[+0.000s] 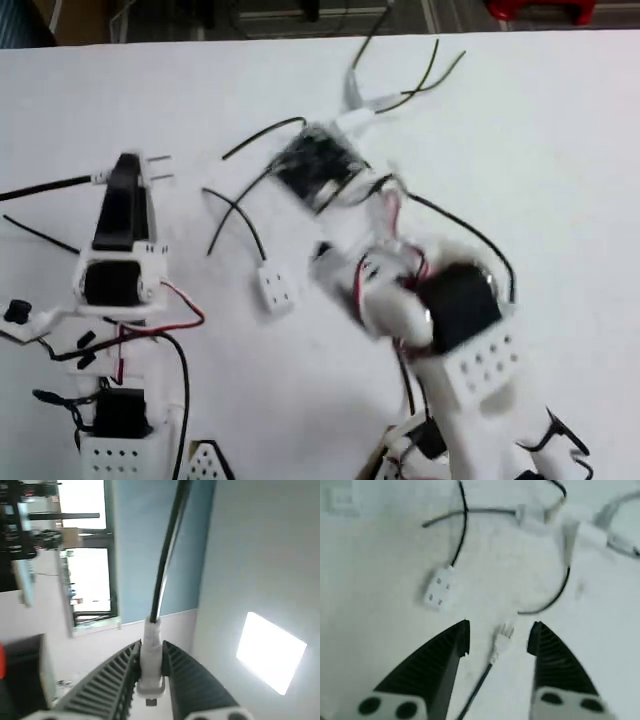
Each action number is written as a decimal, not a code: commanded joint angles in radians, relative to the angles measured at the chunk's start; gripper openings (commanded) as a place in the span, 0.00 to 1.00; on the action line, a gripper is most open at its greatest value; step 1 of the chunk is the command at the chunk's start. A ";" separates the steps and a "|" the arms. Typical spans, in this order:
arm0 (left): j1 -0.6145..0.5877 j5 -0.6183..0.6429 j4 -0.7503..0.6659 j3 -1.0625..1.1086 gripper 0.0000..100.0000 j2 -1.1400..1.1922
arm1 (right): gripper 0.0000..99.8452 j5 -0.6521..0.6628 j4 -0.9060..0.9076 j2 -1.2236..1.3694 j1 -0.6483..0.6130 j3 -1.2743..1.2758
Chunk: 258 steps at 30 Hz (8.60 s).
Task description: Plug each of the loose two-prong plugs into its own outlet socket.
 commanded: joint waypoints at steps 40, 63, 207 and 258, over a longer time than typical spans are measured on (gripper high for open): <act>0.193 0.005 -0.284 0.120 0.02 -0.008 | 0.02 -0.009 -0.194 0.690 -0.205 -0.921; 0.185 -0.152 -0.089 0.120 0.02 -0.008 | 0.02 -0.008 -0.004 0.685 0.013 -1.060; 0.509 -2.079 1.209 -0.841 0.02 1.514 | 0.02 0.812 -0.952 -0.346 1.337 1.507; 0.398 -2.274 1.105 -0.735 0.02 1.527 | 0.02 0.812 -0.958 -0.346 1.340 1.536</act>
